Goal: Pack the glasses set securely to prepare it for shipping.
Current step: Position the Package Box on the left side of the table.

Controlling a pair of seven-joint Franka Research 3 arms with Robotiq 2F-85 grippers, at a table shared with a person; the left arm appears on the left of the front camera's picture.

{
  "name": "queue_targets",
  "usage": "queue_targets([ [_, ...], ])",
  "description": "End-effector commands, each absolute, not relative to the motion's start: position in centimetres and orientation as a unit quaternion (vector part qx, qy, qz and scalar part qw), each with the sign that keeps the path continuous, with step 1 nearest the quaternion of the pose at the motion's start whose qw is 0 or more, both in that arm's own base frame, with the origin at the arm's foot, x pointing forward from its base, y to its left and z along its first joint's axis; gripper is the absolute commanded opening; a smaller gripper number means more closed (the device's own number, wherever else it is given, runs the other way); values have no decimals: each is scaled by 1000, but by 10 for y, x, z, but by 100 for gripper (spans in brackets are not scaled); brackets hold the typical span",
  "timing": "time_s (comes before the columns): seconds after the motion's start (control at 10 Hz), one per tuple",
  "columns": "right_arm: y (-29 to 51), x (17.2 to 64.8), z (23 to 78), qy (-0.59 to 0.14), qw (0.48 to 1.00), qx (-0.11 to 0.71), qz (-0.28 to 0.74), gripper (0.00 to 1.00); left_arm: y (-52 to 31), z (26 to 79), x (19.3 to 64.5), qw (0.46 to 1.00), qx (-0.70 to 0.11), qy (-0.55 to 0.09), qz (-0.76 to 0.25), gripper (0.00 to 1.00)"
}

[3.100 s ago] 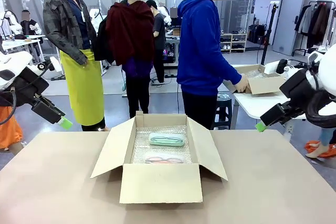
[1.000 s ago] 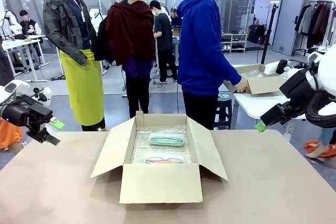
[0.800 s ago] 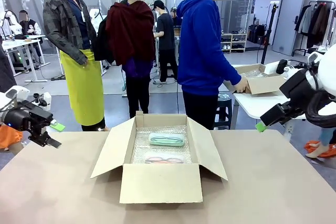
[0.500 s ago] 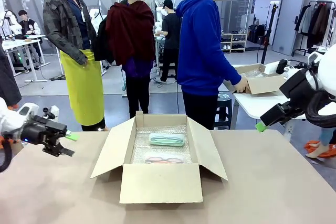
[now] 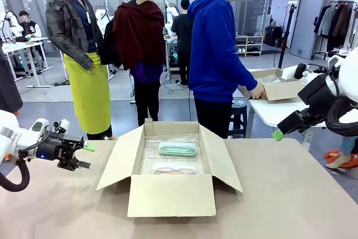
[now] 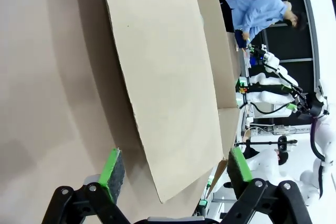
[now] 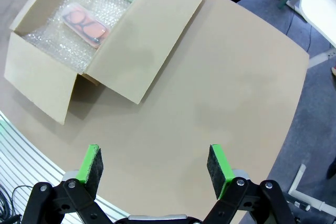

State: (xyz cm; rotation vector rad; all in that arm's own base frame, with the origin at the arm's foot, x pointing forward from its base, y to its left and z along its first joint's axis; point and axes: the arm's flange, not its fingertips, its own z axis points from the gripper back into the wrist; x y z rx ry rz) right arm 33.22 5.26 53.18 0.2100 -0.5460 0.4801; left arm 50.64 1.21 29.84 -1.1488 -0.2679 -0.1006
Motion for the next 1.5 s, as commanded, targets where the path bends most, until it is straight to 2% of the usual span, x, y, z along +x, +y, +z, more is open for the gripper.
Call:
queue_targets([
  [0.0, 52, 333, 532, -272, 927, 100, 237, 100, 15, 298, 504, 830, -542, -120, -53, 100],
  [0.4, 52, 333, 532, -272, 927, 100, 237, 100, 13, 298, 506, 830, -541, -125, -49, 100],
  [0.5, 52, 333, 532, -272, 927, 100, 237, 100, 4, 288, 513, 813, -553, -164, -80, 100],
  [0.9, 52, 333, 532, -272, 927, 100, 237, 100, -23, 271, 519, 800, -565, -194, -55, 100],
  [1.4, 52, 333, 532, -272, 927, 100, 237, 100, -44, 253, 517, 802, -566, -188, -38, 100],
])
